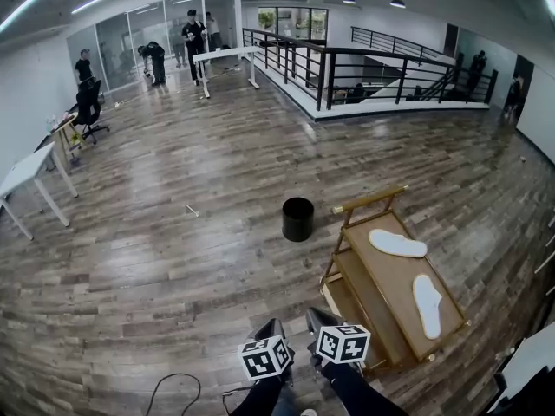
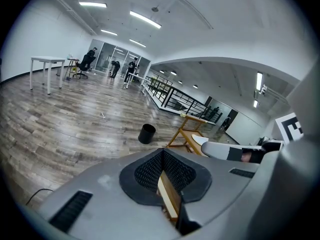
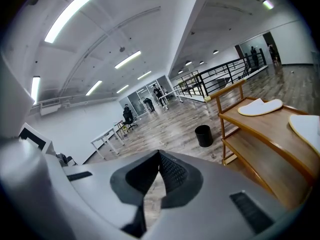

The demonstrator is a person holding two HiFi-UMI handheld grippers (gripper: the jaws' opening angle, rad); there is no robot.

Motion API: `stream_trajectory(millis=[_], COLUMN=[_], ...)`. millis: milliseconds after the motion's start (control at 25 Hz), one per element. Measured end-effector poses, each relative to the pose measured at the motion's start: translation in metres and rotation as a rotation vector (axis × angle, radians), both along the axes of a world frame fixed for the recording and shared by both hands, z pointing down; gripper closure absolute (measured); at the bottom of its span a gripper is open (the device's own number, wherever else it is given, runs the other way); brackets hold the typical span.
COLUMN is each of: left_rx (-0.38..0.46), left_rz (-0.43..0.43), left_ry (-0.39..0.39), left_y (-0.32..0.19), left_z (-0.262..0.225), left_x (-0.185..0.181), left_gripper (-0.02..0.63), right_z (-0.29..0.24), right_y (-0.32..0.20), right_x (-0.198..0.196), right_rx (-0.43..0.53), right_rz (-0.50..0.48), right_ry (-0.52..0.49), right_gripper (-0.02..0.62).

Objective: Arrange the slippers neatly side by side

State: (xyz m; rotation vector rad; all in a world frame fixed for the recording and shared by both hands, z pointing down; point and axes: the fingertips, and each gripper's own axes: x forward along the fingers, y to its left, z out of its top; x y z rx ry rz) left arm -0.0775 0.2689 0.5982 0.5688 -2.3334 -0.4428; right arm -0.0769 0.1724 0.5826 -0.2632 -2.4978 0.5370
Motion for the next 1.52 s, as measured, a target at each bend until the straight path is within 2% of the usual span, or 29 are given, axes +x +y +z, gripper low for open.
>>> stream_trajectory(millis=[400, 600, 720, 1000, 1320, 1520], left_rx=[0.014, 0.013, 0.018, 0.058, 0.020, 0.006], left_rz=[0.028, 0.027, 0.036, 0.082, 0.056, 0.101], left_ry=[0.014, 0.017, 0.023, 0.069, 0.076, 0.044], left_y=[0.011, 0.025, 0.025, -0.006, -0.012, -0.054], left_z=[0.013, 0.016, 0.021, 0.034, 0.035, 0.017], left_x=[-0.073, -0.096, -0.098, -0.096, -0.134, -0.153], left_gripper=[0.607, 0.607, 0.607, 0.607, 0.607, 0.607], right_z=[0.008, 0.008, 0.010, 0.021, 0.020, 0.003], right_y=[0.011, 0.021, 0.021, -0.001, -0.011, -0.048], right_x=[-0.074, -0.097, -0.097, -0.095, -0.134, -0.151], right_rx=[0.023, -0.016, -0.012, 0.017, -0.007, -0.025], right_rz=[0.020, 0.048, 0.062, 0.093, 0.069, 0.102], right_ry=[0.007, 0.015, 0.018, 0.051, 0.042, 0.003], right_gripper=[0.597, 0.597, 0.597, 0.597, 0.597, 0.597])
